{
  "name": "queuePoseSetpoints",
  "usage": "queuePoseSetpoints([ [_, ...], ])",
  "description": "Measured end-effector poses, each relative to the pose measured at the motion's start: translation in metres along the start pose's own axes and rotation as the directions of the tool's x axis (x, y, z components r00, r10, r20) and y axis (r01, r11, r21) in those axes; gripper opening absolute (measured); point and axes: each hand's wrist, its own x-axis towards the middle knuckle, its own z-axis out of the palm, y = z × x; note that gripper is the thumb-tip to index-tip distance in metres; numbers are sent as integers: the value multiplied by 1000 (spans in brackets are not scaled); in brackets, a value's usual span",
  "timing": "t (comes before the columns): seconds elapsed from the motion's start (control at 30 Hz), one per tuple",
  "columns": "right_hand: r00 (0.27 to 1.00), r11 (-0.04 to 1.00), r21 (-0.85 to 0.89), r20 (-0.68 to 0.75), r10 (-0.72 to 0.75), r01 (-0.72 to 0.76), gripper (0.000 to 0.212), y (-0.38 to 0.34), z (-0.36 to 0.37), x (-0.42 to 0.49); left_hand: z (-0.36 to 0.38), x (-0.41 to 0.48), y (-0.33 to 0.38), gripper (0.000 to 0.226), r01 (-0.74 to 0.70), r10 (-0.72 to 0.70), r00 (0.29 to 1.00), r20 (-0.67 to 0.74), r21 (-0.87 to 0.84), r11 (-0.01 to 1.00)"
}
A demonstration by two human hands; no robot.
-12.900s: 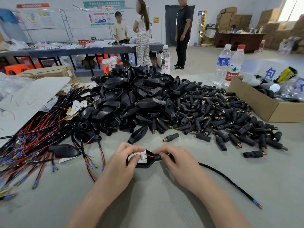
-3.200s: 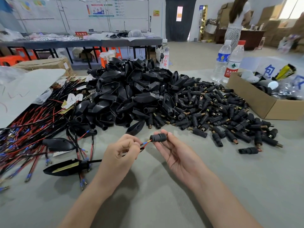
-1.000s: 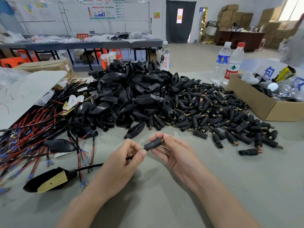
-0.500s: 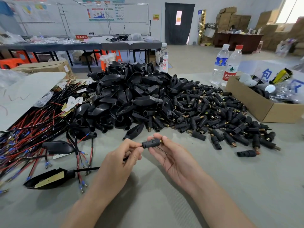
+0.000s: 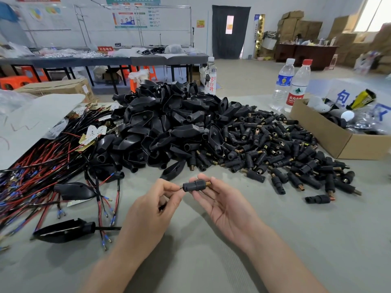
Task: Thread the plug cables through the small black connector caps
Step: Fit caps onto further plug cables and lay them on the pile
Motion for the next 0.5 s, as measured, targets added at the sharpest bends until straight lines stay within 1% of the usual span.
queuePoseSetpoints([
  [0.17,1000,1000,22,-13,6,-5,25,-1,0,0,0,-1,1,13,-42,42,999,35,2,999],
  [0.27,1000,999,33,-7,8,-8,27,0,0,0,-1,0,0,13,-33,33,999,32,-7,999],
  [0.37,1000,999,44,-6,8,-7,28,1,0,0,-2,1,0,15,-18,18,1000,11,-19,1000],
  [0.5,1000,999,40,-8,11,-11,30,2,1,0,-1,3,3,14,-5,5,999,-53,-4,1000],
])
